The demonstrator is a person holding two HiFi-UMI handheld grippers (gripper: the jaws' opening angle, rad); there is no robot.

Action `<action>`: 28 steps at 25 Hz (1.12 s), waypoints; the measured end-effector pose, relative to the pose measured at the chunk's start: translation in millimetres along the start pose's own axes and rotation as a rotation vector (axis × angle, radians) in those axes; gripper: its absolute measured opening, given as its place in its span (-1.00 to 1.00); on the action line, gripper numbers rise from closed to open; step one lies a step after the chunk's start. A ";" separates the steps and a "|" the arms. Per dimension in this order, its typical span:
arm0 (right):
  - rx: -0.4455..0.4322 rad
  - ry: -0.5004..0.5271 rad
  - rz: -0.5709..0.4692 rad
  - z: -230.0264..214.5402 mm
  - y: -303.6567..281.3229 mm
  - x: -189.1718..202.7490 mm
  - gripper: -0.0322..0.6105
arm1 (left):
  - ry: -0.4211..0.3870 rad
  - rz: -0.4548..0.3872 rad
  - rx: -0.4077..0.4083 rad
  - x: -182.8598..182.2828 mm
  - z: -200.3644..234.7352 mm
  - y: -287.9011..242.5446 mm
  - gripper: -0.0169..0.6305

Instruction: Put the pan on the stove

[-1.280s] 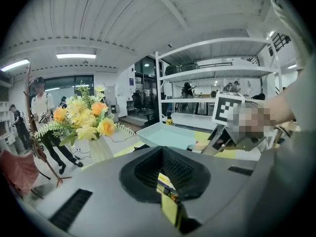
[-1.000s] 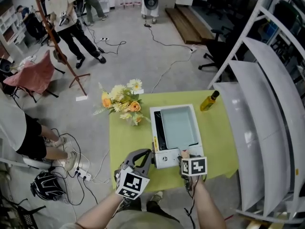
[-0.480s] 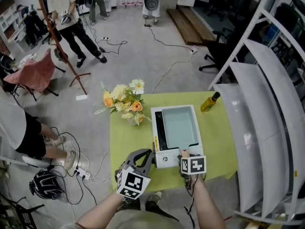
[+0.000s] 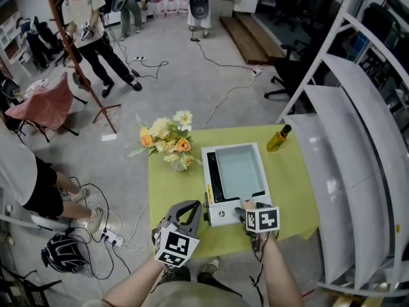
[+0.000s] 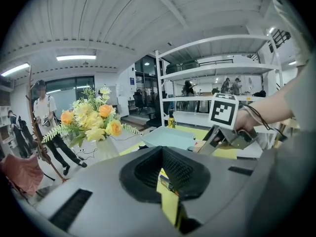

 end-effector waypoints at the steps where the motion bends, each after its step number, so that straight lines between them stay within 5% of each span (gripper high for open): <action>1: 0.001 -0.008 -0.015 -1.4 5.8 0.1 0.24 | -0.003 -0.003 -0.003 -1.5 1.5 2.2 -0.93; 8: -0.007 -0.028 -0.167 -1.4 68.7 -8.9 0.02 | -0.031 -0.059 -0.035 -27.2 15.0 27.1 -0.93; 11: -0.008 -0.047 -0.290 2.6 110.1 -15.8 -0.24 | -0.046 -0.101 -0.052 -45.5 19.8 47.5 -0.93; 17: -0.044 -0.014 -0.530 32.3 207.8 -27.0 -0.45 | -0.086 -0.223 -0.079 -91.8 23.1 101.5 -0.93; 28: -0.091 0.097 -0.861 97.5 331.9 5.0 -0.85 | -0.296 -0.456 -0.104 -151.0 -2.6 201.4 -0.93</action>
Point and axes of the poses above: the fingertips, and each gripper's own axes: y backward along the fingers, z to its left, x out of its underside, the point moved 1 cm from there along y, backward along the fingers, and after that the axes turned 15 degrees about z, right-handed, at the moved point
